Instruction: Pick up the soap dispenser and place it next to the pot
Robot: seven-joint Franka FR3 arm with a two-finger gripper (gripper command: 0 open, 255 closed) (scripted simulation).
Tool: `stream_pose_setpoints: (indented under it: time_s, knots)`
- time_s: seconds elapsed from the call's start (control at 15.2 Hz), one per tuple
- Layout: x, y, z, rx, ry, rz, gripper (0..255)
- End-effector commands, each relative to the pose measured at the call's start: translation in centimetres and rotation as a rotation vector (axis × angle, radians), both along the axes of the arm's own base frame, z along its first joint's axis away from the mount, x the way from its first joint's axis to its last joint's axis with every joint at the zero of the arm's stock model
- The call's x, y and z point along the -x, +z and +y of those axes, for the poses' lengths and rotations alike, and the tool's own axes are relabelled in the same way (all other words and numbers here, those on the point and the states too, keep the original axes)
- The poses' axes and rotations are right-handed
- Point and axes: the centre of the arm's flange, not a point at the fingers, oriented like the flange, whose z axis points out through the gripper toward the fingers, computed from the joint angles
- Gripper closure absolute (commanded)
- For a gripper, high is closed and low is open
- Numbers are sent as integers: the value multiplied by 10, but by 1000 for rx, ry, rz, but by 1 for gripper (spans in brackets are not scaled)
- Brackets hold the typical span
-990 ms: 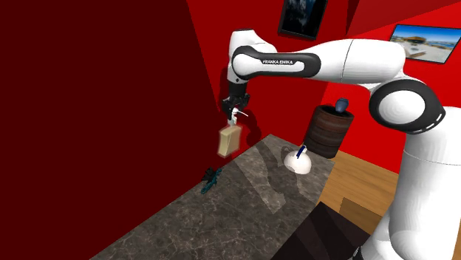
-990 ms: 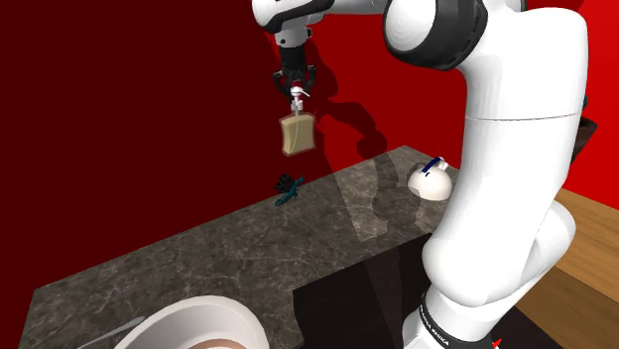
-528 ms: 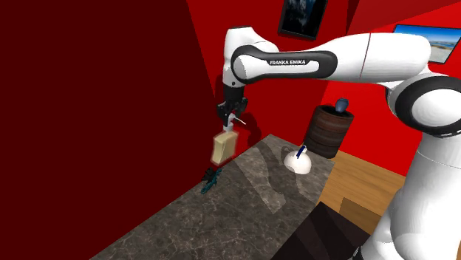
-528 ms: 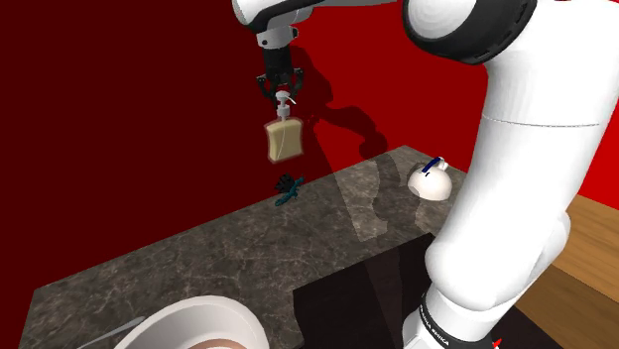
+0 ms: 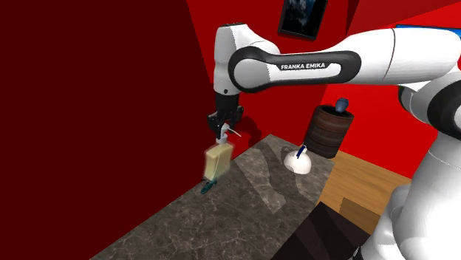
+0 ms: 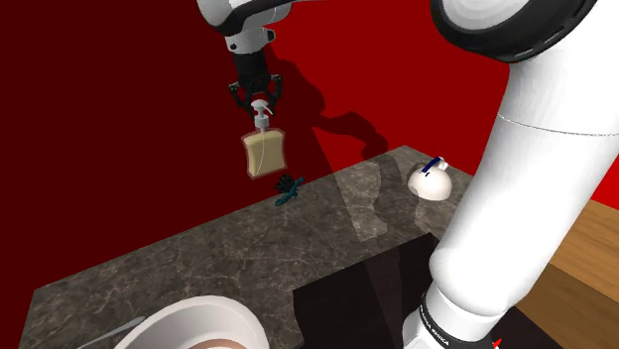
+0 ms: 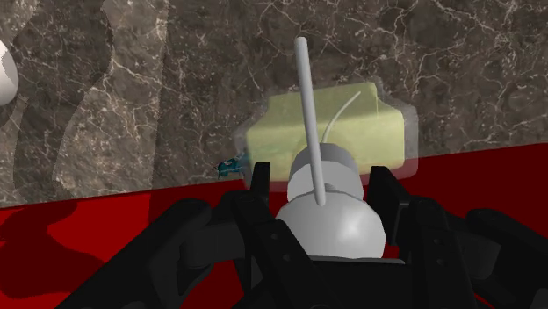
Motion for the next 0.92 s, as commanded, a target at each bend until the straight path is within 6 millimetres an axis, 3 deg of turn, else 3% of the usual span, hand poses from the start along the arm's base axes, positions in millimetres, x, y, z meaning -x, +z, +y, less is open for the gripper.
stream_pose_setpoints:
  time_s: [0.0,0.86]
  knots:
    - [13,0,22,0,-1,-1,255]
    - [111,1,163,0,-1,-1,255]
